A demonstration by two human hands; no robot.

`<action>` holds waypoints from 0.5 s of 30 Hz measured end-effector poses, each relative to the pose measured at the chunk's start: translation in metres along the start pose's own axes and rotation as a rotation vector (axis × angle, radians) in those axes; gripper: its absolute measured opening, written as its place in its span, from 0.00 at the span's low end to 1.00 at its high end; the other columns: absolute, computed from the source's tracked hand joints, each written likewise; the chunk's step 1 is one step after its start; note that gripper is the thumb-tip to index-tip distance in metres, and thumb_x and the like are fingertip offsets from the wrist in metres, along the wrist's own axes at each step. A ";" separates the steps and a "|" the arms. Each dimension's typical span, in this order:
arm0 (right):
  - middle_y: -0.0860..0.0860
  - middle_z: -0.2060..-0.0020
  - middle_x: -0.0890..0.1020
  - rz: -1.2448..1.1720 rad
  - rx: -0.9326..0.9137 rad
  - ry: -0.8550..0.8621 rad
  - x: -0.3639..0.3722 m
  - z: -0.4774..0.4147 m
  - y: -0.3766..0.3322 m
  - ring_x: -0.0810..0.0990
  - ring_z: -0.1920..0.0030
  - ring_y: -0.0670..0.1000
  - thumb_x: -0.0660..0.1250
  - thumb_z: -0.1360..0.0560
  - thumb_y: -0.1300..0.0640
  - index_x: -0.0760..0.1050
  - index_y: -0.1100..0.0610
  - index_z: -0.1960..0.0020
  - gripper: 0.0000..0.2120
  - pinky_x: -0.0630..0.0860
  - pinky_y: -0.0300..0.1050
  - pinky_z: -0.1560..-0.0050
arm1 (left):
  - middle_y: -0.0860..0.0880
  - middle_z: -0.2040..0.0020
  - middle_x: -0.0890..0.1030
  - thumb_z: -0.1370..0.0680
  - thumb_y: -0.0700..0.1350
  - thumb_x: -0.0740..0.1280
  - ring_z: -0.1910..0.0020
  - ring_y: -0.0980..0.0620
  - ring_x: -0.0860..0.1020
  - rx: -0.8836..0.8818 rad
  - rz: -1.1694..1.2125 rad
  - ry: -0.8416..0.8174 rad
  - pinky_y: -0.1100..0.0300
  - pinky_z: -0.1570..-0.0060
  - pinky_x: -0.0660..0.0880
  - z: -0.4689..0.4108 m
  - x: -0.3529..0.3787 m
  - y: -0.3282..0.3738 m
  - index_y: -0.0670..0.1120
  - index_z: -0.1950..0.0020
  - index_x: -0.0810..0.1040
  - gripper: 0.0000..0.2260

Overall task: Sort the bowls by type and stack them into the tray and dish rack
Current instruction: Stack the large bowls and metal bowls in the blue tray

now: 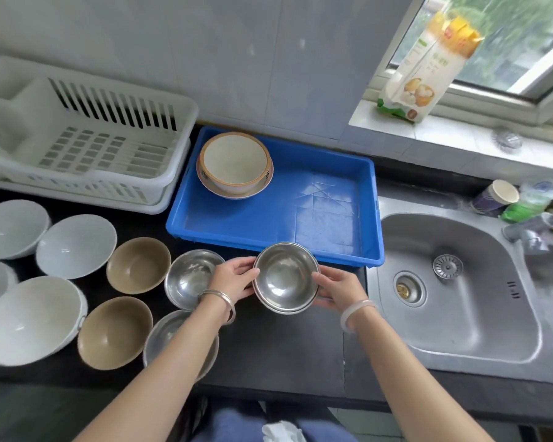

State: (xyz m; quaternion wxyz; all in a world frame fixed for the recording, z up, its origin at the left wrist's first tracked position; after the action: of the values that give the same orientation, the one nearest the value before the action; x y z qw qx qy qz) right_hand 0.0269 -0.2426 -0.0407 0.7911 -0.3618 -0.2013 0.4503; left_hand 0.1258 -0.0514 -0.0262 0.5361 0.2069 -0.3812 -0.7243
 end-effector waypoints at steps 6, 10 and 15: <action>0.53 0.58 0.81 -0.044 -0.062 0.078 -0.003 -0.017 -0.052 0.83 0.70 0.48 0.67 0.25 0.60 0.76 0.59 0.41 0.12 0.79 0.39 0.70 | 0.44 0.48 0.78 0.24 0.34 0.63 0.51 0.48 0.77 0.069 -0.031 -0.034 0.56 0.52 0.75 -0.023 0.022 0.057 0.39 0.40 0.75 0.13; 0.57 0.49 0.79 -0.040 -0.097 0.133 -0.015 -0.037 -0.085 0.81 0.62 0.53 0.68 0.25 0.59 0.75 0.62 0.39 0.16 0.80 0.38 0.71 | 0.43 0.48 0.78 0.23 0.34 0.63 0.52 0.46 0.77 0.094 -0.046 -0.043 0.54 0.49 0.75 -0.049 0.044 0.083 0.38 0.39 0.75 0.12; 0.50 0.58 0.79 -0.014 -0.072 0.136 -0.030 -0.074 -0.111 0.79 0.64 0.49 0.66 0.24 0.55 0.76 0.58 0.44 0.11 0.77 0.34 0.73 | 0.40 0.50 0.77 0.23 0.36 0.64 0.58 0.46 0.78 0.028 0.017 0.008 0.56 0.49 0.75 -0.083 0.069 0.093 0.38 0.44 0.74 0.08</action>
State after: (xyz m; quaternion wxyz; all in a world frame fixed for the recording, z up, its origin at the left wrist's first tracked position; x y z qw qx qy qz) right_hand 0.1221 -0.3340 -0.0048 0.7926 -0.4185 -0.1657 0.4114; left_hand 0.2186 -0.1557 0.0012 0.5409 0.2138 -0.3910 -0.7134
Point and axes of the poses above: each hand's wrist, its own z-axis away from the middle knuckle, its own x-axis out of the palm, y = z × x, the point moved 3 cm from there along -z, towards the middle knuckle
